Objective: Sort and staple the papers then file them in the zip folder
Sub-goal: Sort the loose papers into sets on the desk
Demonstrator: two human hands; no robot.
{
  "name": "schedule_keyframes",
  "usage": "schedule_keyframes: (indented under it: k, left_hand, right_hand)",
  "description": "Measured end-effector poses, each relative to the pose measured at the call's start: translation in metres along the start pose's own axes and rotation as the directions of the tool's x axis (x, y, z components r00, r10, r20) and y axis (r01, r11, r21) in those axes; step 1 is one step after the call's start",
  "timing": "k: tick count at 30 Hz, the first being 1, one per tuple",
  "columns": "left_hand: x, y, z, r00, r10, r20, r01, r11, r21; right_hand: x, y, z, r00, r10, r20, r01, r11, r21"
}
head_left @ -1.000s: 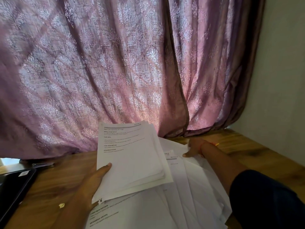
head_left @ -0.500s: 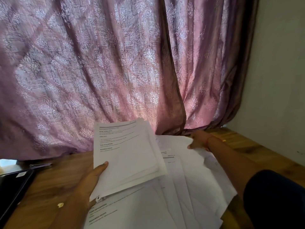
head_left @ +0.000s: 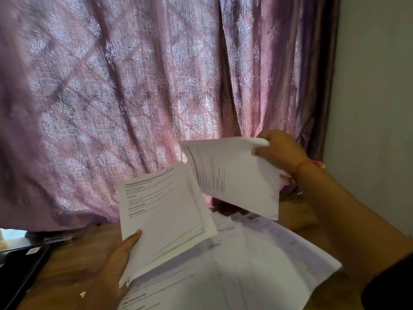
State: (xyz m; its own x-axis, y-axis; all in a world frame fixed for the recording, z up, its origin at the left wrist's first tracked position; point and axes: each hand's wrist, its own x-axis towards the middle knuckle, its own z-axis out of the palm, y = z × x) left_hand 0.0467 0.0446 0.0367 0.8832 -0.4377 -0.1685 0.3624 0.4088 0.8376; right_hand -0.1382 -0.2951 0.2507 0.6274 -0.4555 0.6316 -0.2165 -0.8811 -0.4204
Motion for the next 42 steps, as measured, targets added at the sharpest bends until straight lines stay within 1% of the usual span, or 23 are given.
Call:
schedule_keyframes:
  k: [3,5,6,8,9,11,12,15,17,18,20,24,26,27,28,29,31,32,33,35,37,38,42]
  left_hand:
    - [-0.002,0.004,-0.003,0.998,0.051,-0.025,-0.053,0.995,-0.080]
    - [0.001,0.008,-0.007,0.998,0.054,-0.011,-0.055,0.988,-0.143]
    - [0.001,0.010,-0.008,0.998,0.054,-0.015,-0.056,0.985,-0.163]
    - [-0.007,0.015,-0.002,0.997,0.077,-0.025,-0.080,0.982,-0.171]
    - [-0.009,0.015,0.000,0.996,0.091,-0.012,-0.092,0.982,-0.168]
    - [-0.011,0.015,0.005,0.996,0.065,0.056,-0.055,0.985,-0.162]
    - [-0.009,0.014,0.006,0.996,0.047,0.074,-0.033,0.984,-0.178]
    - [-0.010,0.017,0.008,0.992,-0.017,0.127,0.048,0.967,-0.250]
    - [-0.007,0.015,0.008,0.988,-0.045,0.150,0.083,0.963,-0.257]
    - [-0.007,0.015,0.009,0.987,-0.039,0.155,0.075,0.968,-0.239]
    - [-0.008,0.016,0.012,0.986,-0.020,0.163,0.060,0.968,-0.244]
    - [-0.006,0.019,0.010,0.977,0.061,0.202,-0.003,0.962,-0.273]
    - [0.000,0.018,0.003,0.975,0.058,0.213,0.009,0.953,-0.303]
    - [0.001,0.018,0.001,0.983,0.058,0.177,-0.008,0.963,-0.271]
    - [0.005,0.019,-0.004,0.987,0.088,0.138,-0.054,0.970,-0.235]
    - [0.008,0.021,-0.006,0.989,0.085,0.120,-0.055,0.972,-0.230]
    - [0.007,0.018,-0.001,0.993,0.099,0.069,-0.082,0.975,-0.207]
    - [0.004,0.014,0.002,0.992,0.113,0.047,-0.106,0.984,-0.146]
    - [-0.001,0.011,0.009,0.994,0.094,0.046,-0.087,0.986,-0.143]
    - [-0.007,0.008,0.018,0.995,0.045,0.087,-0.032,0.988,-0.148]
    - [-0.008,0.005,0.020,0.998,0.016,0.060,-0.010,0.995,-0.101]
    - [-0.007,0.004,0.018,0.998,0.020,0.054,-0.014,0.994,-0.109]
    - [-0.003,-0.003,0.019,0.997,0.073,0.040,-0.072,0.997,-0.034]
  right_hand:
    - [-0.004,-0.002,-0.008,0.983,0.062,-0.175,-0.028,0.982,0.189]
    - [-0.012,0.003,0.005,0.959,0.154,-0.237,-0.064,0.935,0.349]
    - [-0.019,0.006,0.017,0.951,0.195,-0.239,-0.080,0.904,0.421]
    - [-0.039,0.011,0.048,0.944,0.276,-0.181,-0.122,0.800,0.588]
    - [-0.051,0.012,0.066,0.939,0.321,-0.123,-0.160,0.724,0.671]
    - [-0.074,0.017,0.102,0.916,0.401,0.006,-0.236,0.526,0.817]
    - [-0.083,0.020,0.119,0.901,0.429,0.068,-0.274,0.440,0.855]
    - [-0.102,0.023,0.153,0.870,0.443,0.218,-0.356,0.257,0.899]
    - [-0.108,0.022,0.160,0.856,0.428,0.291,-0.386,0.155,0.909]
    - [-0.111,0.020,0.161,0.847,0.424,0.320,-0.404,0.124,0.907]
    - [-0.115,0.019,0.161,0.838,0.423,0.345,-0.427,0.112,0.897]
    - [-0.118,0.020,0.159,0.839,0.437,0.324,-0.429,0.165,0.888]
    - [-0.120,0.022,0.160,0.837,0.450,0.311,-0.424,0.175,0.888]
    - [-0.120,0.022,0.161,0.837,0.454,0.306,-0.425,0.186,0.886]
    - [-0.120,0.022,0.162,0.838,0.452,0.305,-0.427,0.197,0.882]
    - [-0.121,0.023,0.164,0.840,0.447,0.308,-0.430,0.202,0.880]
    - [-0.122,0.022,0.168,0.839,0.441,0.318,-0.435,0.192,0.880]
    - [-0.123,0.021,0.170,0.838,0.438,0.325,-0.436,0.179,0.882]
    - [-0.124,0.019,0.172,0.838,0.430,0.335,-0.436,0.162,0.885]
    - [-0.128,0.015,0.172,0.846,0.400,0.353,-0.434,0.134,0.891]
    - [-0.131,0.010,0.171,0.858,0.359,0.368,-0.425,0.093,0.900]
    - [-0.133,0.007,0.170,0.861,0.344,0.374,-0.426,0.087,0.901]
    - [-0.140,-0.003,0.165,0.881,0.249,0.403,-0.437,0.101,0.894]
